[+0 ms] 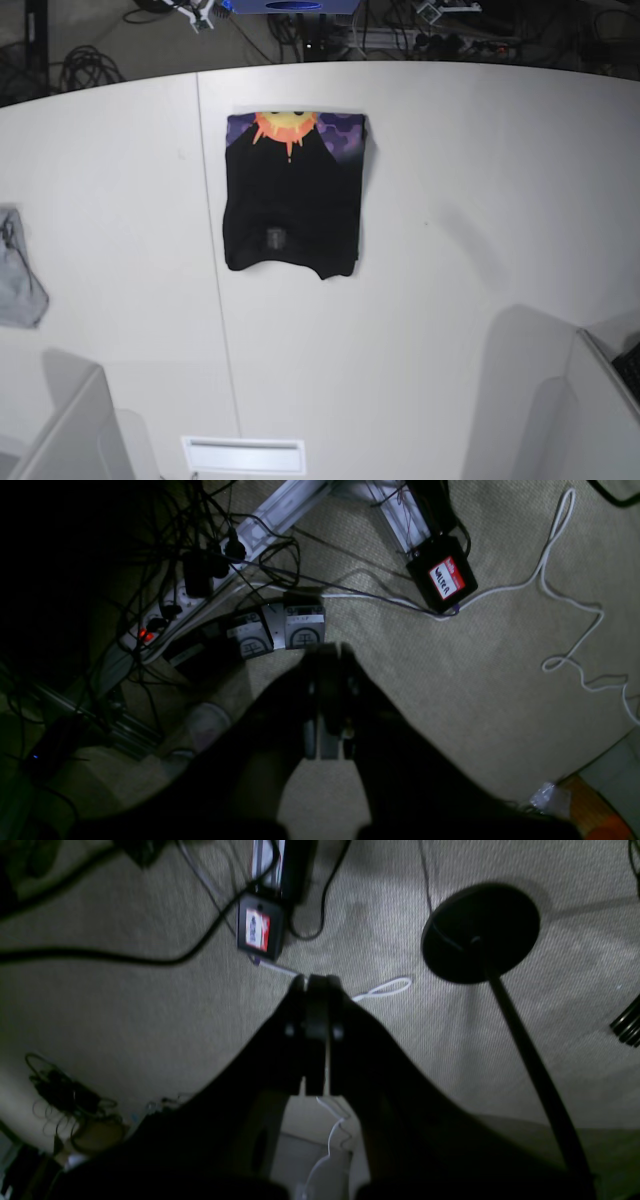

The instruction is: Fold the T-shirt properly

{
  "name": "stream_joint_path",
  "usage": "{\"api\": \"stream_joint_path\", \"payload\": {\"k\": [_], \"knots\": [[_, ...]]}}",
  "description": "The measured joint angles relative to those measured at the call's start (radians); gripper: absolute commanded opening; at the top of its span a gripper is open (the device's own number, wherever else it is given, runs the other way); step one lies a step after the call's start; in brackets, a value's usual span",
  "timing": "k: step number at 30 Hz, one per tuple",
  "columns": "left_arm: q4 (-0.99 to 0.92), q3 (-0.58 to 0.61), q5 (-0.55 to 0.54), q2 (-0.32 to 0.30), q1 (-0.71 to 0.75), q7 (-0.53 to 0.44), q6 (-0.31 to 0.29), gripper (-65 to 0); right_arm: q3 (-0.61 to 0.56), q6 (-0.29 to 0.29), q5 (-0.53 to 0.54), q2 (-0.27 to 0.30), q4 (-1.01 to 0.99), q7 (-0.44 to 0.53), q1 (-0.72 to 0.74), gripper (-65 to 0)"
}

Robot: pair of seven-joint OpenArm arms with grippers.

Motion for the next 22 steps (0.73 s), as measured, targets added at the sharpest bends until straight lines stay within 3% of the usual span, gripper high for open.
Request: {"api": "stream_joint_path", "payload": {"k": [22], "knots": [[0.000,-0.006,-0.002,0.014,-0.005,-0.001,0.000,-65.0,0.000,0.000,0.000,0.000,-0.005,-0.011,-0.003,-65.0]]}}
